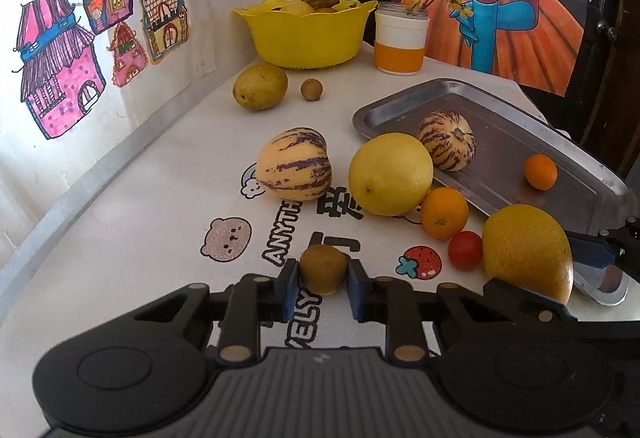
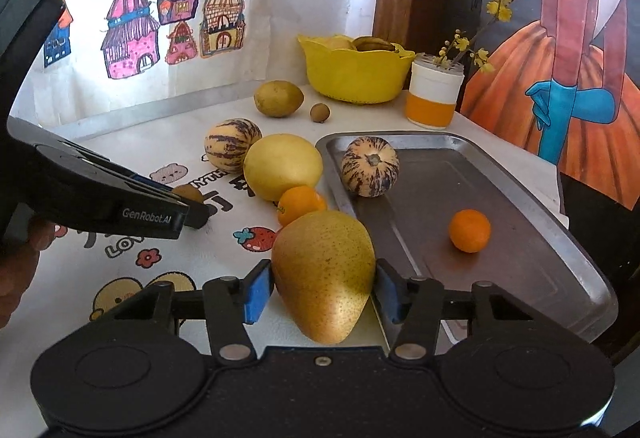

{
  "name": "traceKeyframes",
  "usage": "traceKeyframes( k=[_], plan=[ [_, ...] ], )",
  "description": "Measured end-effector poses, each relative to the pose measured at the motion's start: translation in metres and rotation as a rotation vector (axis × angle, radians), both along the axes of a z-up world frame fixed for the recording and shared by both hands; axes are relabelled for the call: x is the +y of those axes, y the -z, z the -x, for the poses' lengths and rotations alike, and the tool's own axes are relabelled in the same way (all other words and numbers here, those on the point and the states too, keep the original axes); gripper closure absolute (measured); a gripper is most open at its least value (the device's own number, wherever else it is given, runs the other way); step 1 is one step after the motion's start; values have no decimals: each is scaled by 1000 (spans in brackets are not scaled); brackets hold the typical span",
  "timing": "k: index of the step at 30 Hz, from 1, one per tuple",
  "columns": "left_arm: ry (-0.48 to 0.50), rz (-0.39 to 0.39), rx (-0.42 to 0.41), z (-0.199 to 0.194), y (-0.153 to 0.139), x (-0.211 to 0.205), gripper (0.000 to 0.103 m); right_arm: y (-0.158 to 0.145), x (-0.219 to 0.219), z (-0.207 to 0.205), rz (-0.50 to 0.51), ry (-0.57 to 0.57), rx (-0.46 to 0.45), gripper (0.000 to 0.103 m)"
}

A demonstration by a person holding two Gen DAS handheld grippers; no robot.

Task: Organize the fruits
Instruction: 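Grasp the small brown kiwi with the left tool while the right grasps the yellow mango, then lower the kiwi and mango into the tray and open both tools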

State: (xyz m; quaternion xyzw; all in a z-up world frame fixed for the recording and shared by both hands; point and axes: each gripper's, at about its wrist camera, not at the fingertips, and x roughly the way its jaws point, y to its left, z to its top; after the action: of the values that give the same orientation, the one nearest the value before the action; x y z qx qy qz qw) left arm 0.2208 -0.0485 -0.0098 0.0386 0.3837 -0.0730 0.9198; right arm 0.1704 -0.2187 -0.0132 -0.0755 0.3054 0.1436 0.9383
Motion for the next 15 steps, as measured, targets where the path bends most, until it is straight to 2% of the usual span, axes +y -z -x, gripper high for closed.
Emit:
traceKeyframes(
  k=[3, 8, 15],
  plan=[
    [-1, 9, 4, 0, -2, -1, 75, -2, -7, 2, -69, 2, 1, 47],
    [2, 24, -36, 0, -17, -12, 75, -13, -24, 6, -123, 49, -48, 47],
    [67, 53, -78, -16, -35, -48, 75, -17, -54, 1, -89, 158, -91, 47]
  ],
)
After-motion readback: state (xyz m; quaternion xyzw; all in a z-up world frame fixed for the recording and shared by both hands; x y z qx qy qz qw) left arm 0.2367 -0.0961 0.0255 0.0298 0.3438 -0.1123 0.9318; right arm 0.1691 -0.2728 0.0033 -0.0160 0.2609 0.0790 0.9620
